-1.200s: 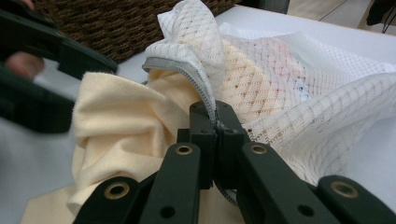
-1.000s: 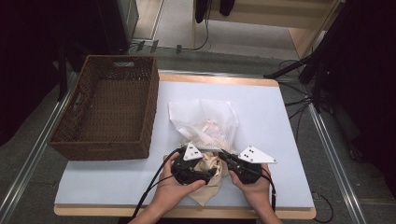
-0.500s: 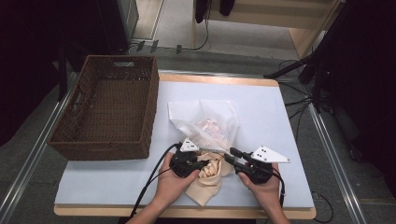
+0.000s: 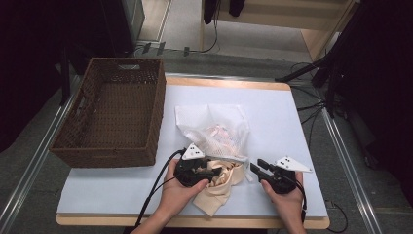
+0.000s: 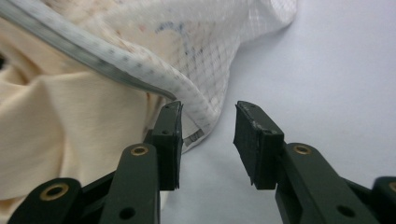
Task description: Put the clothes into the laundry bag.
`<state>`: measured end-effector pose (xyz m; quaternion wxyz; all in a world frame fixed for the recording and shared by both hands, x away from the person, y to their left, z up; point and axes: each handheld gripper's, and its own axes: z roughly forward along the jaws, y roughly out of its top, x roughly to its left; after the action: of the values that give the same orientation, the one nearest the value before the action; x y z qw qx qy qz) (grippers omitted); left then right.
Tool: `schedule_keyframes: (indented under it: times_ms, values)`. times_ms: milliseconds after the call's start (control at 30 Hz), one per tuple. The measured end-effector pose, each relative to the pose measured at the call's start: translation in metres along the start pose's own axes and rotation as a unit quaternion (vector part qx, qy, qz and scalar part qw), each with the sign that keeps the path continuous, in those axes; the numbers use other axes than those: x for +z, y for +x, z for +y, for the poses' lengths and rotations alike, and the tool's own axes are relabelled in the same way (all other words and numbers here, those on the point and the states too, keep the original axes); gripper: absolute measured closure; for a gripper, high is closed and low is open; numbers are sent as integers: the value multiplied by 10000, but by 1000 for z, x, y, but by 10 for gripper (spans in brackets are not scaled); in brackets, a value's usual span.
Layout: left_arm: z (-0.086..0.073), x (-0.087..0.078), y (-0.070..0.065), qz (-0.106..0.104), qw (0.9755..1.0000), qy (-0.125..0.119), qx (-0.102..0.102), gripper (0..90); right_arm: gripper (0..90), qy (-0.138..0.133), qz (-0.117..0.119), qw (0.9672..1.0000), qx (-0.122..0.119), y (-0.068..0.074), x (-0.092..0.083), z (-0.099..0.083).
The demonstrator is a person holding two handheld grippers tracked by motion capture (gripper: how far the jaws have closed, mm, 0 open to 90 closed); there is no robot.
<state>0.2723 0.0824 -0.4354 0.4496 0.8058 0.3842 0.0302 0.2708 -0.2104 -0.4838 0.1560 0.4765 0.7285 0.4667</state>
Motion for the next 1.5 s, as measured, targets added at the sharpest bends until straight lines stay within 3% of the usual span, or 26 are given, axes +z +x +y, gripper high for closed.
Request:
schedule_keyframes:
  times_ms: [67, 167, 267, 333, 433, 500, 567, 633, 800, 867, 933, 967, 1067, 1133, 1233, 1367, 1500]
  values:
    - [0, 4, -4, -26, 9999, 103, 59, 393, 557, 53, 32, 10000, 34, -1, 6, 2]
    - [-2, 17, -8, 108, 9989, 422, 183, 281, 481, 213, 206, 9996, 41, 2, 15, 7]
    - [-7, 28, -9, 242, 9972, 645, 304, 254, 501, 578, 197, 9980, -157, 6, 24, 8]
    - [-7, 31, -10, 508, 9958, 655, 390, 365, 612, 678, 234, 9970, -288, 10, 25, 8]
    - [-6, 29, -10, 618, 9952, 597, 461, 630, 812, 680, 258, 9966, -390, 14, 24, 7]
    - [-4, 24, -11, 598, 9960, 468, 474, 743, 842, 665, 291, 9966, -385, 16, 22, 7]
    - [-3, 19, -11, 567, 9970, 307, 432, 770, 847, 606, 288, 9971, -351, 17, 15, 7]
    - [0, 10, -5, 518, 9984, 79, 229, 777, 848, 515, 302, 9977, -335, 16, 5, 9]
    - [4, -7, 11, 1034, 9938, -407, -108, 783, 846, 385, 155, 9991, -95, -5, -19, 9]
    - [3, -4, 14, 1008, 9942, -351, -151, 780, 842, 598, 143, 9981, 20, -13, -18, 7]
    - [0, 5, 13, 778, 9967, -210, -109, 762, 821, 940, 62, 9955, -131, -17, -10, 1]
    - [-2, 10, 12, 598, 9982, -77, -51, 740, 797, 938, -24, 9954, -176, -17, -8, -2]
    - [-7, 18, 6, 463, 9989, 78, 87, 614, 572, 526, -48, 9982, -276, -11, -12, 3]
    - [-6, 16, 5, 383, 9992, 45, 61, 522, 472, 237, 184, 9992, -264, -5, -17, 10]
    - [-4, 10, 3, 245, 9997, -33, 61, 424, 444, -30, 348, 9984, -446, 10, -19, 19]
    - [-6, 7, -4, 185, 9997, 60, 179, 302, 456, -357, 363, 9959, -744, 31, -14, 27]
    - [-8, 14, -15, 327, 9984, 248, 391, 208, 487, -545, 306, 9940, -898, 45, -6, 37]
